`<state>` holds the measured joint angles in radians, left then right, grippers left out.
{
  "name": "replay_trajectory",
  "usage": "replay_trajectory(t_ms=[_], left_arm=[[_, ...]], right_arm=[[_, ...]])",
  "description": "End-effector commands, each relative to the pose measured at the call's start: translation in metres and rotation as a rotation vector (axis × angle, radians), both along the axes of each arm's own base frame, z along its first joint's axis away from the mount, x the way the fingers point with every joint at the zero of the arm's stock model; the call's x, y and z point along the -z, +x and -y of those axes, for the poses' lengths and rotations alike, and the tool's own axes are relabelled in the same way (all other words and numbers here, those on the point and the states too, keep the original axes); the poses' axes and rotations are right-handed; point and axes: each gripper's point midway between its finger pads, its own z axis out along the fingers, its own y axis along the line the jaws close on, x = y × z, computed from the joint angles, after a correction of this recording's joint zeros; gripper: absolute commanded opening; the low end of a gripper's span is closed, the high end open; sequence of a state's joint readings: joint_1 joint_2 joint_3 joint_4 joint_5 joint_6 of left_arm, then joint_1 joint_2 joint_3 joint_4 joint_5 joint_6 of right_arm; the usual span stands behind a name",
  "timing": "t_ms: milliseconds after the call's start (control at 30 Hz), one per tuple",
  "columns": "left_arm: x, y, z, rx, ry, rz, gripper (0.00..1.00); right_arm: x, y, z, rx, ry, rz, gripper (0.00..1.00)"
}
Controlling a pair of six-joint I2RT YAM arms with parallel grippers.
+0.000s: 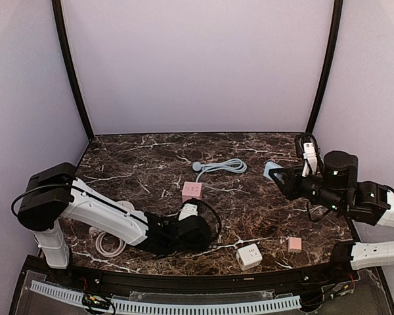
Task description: Insert the plug
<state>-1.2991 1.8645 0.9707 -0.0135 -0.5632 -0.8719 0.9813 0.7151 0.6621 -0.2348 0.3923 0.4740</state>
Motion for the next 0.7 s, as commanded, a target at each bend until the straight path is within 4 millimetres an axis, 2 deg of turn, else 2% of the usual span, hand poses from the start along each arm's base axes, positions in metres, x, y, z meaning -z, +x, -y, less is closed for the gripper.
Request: replay_trajectory(t_ms=[0, 100, 167, 233, 333, 467, 567, 667], left_arm=[[-0.025, -0.006, 0.019, 0.073, -0.062, 0.048, 0.83], [-0.043, -0.013, 0.035, 0.185, -0.150, 0.081, 0.82], [-0.055, -0.013, 0.037, 0.213, -0.179, 0.109, 0.82], [-0.063, -0.009, 0.025, 0.183, -0.154, 0.134, 0.82], [-0.071, -0.003, -0.009, 0.118, -0.064, 0.172, 0.84], [-0.063, 0.004, -0.031, 0.140, -0.004, 0.139, 0.89], [-0.047, 0.013, -0.033, 0.166, -0.003, 0.088, 0.89], [-0.039, 0.016, -0.022, 0.223, -0.080, 0.029, 0.90]], right_arm=[[-0.018, -0.006, -0.007, -0.050, 0.022, -0.030, 0.00], [-0.020, -0.009, -0.015, -0.086, 0.002, -0.064, 0.00], [-0.022, -0.010, -0.019, -0.106, -0.008, -0.085, 0.00], [-0.024, -0.012, -0.023, -0.124, -0.021, -0.105, 0.00], [-0.025, -0.013, -0.027, -0.138, -0.035, -0.126, 0.00], [-0.025, -0.010, -0.030, -0.139, -0.061, -0.132, 0.00], [-0.024, -0.005, -0.033, -0.130, -0.089, -0.129, 0.00], [-0.027, -0.001, -0.039, -0.136, -0.107, -0.123, 0.00]])
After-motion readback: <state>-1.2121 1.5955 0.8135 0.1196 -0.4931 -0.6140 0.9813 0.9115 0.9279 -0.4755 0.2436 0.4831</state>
